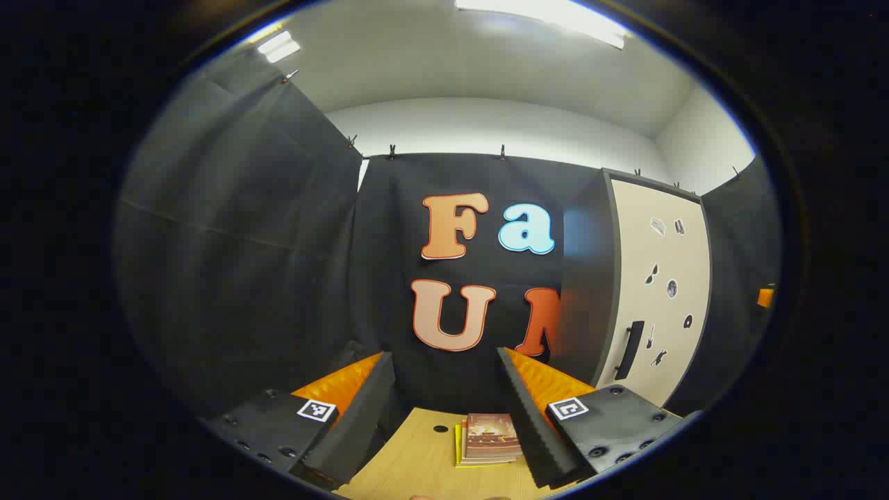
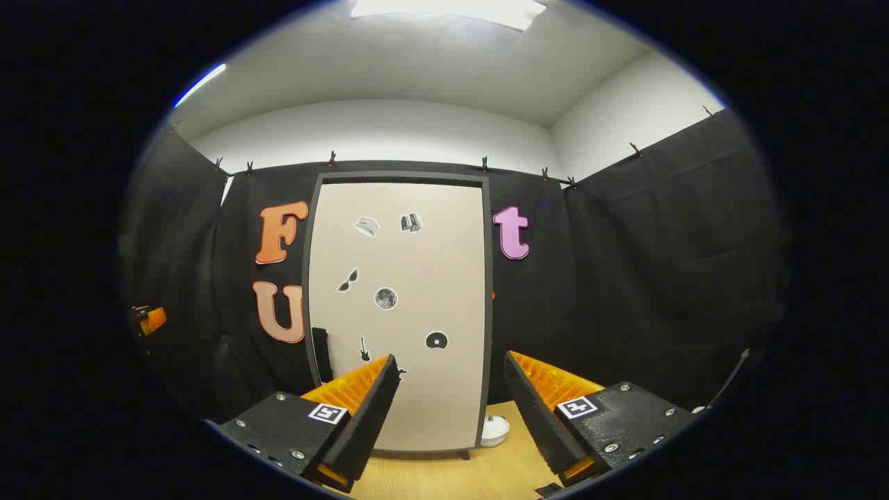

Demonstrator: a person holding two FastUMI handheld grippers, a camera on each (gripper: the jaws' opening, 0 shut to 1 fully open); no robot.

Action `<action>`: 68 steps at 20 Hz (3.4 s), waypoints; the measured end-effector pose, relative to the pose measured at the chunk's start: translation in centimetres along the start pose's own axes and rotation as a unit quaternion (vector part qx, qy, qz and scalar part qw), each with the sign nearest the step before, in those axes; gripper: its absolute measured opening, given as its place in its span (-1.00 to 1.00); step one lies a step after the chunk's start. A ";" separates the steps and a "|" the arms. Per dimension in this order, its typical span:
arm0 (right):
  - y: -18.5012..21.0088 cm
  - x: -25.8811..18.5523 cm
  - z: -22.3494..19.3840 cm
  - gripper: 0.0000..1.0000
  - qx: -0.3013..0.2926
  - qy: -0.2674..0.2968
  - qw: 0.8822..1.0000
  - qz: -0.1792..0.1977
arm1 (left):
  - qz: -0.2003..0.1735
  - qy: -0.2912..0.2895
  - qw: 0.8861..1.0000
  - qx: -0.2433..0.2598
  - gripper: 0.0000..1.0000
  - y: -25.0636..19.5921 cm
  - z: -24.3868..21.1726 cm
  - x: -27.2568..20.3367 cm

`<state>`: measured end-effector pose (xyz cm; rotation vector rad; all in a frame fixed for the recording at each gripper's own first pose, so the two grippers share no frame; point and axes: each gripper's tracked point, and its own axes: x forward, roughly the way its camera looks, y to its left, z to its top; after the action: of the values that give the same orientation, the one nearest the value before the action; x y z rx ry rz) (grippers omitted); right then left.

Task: Open the cabinet door with the right hand, grasp the bottle in the cabinet with the left hand and place it on the coaster, then close the cabinet door with the right hand.

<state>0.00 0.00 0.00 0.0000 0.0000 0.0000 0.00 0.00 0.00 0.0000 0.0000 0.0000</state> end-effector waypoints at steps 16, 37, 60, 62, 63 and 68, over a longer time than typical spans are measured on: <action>0.4 -1.9 0.2 0.89 0.008 -0.006 1.000 -0.009 | 0.002 -0.021 0.999 0.032 0.86 0.3 2.4 -1.7; 21.2 12.2 -8.2 0.88 0.022 0.047 0.993 0.109 | 0.050 0.037 0.997 0.035 0.91 6.8 -3.3 -5.0; 25.8 22.1 -14.7 -0.38 0.032 0.104 0.987 0.115 | 0.110 0.059 0.991 0.044 0.86 11.7 -4.6 -7.0; 25.6 21.5 -14.4 -0.43 0.024 0.097 0.988 0.120 | 0.108 0.060 0.992 0.039 0.86 11.4 -5.0 -6.2; 25.6 21.0 -14.1 -0.43 0.021 0.093 0.988 0.121 | 0.106 0.061 0.992 0.037 0.91 11.4 -5.2 -6.0; 24.5 17.6 -13.0 -0.47 0.021 0.076 0.989 0.125 | 0.088 0.068 0.993 0.035 0.91 10.7 -5.2 -6.2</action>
<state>17.57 24.52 -13.00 0.0415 0.1528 0.2504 -6.25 10.71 -5.15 0.0703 0.1362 0.1774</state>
